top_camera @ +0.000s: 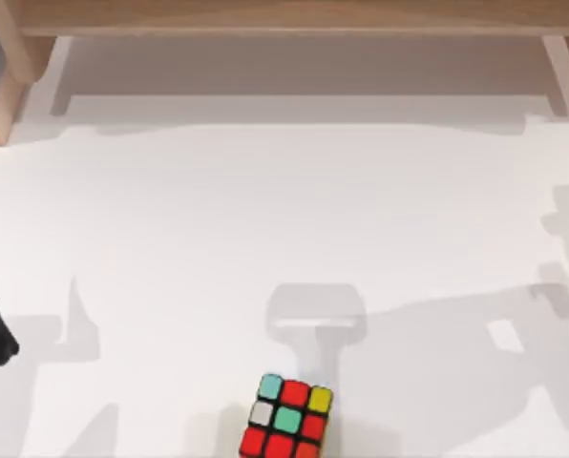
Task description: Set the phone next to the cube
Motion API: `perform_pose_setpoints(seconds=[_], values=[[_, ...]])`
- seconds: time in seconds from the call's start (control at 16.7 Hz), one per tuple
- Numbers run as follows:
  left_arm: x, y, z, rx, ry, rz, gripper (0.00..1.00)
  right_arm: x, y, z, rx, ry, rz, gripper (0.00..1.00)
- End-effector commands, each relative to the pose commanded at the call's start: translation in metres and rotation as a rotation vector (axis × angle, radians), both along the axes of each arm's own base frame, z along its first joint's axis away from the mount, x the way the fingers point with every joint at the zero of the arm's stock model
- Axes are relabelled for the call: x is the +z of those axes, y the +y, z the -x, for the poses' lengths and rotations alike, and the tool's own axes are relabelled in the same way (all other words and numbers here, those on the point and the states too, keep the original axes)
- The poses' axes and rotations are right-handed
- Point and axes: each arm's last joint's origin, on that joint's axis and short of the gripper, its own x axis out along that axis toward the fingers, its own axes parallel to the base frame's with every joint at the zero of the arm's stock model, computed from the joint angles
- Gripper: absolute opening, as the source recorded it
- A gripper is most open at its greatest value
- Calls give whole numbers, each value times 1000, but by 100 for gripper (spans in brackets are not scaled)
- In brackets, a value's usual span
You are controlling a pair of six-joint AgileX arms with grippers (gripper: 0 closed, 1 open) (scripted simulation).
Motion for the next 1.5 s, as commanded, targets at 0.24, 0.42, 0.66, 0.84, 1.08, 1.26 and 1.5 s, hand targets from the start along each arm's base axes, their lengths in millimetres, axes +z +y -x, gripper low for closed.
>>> perform_pose_setpoints(seconds=[0.24,0.42,0.66,0.84,1.08,1.26,1.5], values=[[0,0,0,0,0,0,100,0,61,5,-31,40,-37,0],[0,0,0,0,0,0,100,-1,103,17,-55,78,-49,0],[0,0,0,0,0,0,100,-4,149,41,-85,124,-46,0],[0,0,0,0,0,0,100,-5,174,58,-104,149,-37,0],[0,0,0,0,0,0,100,-7,192,75,-120,166,-26,0],[0,0,0,0,0,0,100,-7,196,79,-124,169,-23,0],[0,0,0,0,0,0,100,-7,195,78,-128,167,-27,0]])
